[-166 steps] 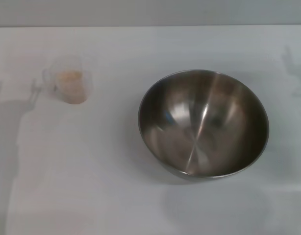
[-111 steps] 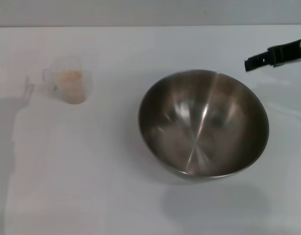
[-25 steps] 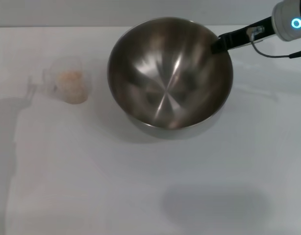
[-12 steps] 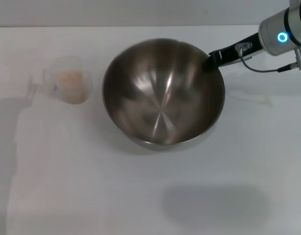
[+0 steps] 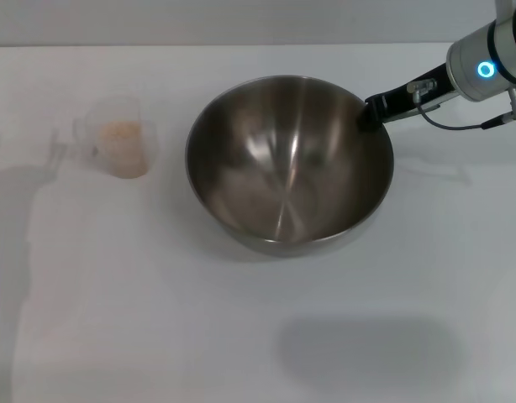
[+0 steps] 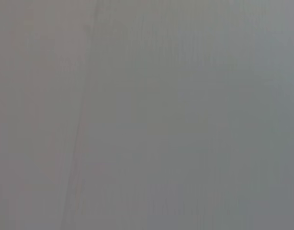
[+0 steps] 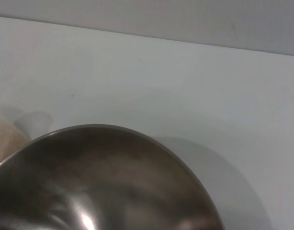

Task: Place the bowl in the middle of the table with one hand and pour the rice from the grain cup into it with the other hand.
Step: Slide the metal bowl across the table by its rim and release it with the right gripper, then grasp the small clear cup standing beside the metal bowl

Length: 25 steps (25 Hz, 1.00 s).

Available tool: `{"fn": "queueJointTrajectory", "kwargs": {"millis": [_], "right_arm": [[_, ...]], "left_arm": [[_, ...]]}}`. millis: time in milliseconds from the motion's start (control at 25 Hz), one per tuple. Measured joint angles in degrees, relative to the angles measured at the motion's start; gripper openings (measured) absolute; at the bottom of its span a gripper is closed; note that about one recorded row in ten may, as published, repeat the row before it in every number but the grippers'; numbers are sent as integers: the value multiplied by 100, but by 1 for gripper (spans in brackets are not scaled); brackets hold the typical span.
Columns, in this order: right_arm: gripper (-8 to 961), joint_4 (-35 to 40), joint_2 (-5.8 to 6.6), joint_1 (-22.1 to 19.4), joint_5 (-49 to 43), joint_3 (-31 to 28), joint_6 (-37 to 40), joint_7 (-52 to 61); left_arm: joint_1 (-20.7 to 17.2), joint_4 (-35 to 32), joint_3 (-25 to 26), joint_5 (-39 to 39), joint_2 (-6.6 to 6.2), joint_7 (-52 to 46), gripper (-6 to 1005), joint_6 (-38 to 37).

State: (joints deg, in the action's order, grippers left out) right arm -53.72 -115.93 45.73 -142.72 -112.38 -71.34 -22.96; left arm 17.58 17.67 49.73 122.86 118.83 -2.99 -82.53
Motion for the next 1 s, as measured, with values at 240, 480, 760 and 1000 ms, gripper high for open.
{"fn": "queueJointTrajectory", "kwargs": {"millis": [240,480,760,1000], "right_arm": [[91,-6,0,8,-43,0,-4,37],[174,-698,-22,-143,-71,23,-32,28],[443,-2284,-93,-717,-96,67,110,-65],[489,-3300,-335,-1914,208,649,2188,-925]], "left_arm": [[1,0,-6,2,0,0,863,0],[-9,-1,-8,1,-1,0,863,-1],[-36,-12,-8,-3,-1,0,862,-10],[-19,-42,-8,-6,-3,0,862,-6]]}}
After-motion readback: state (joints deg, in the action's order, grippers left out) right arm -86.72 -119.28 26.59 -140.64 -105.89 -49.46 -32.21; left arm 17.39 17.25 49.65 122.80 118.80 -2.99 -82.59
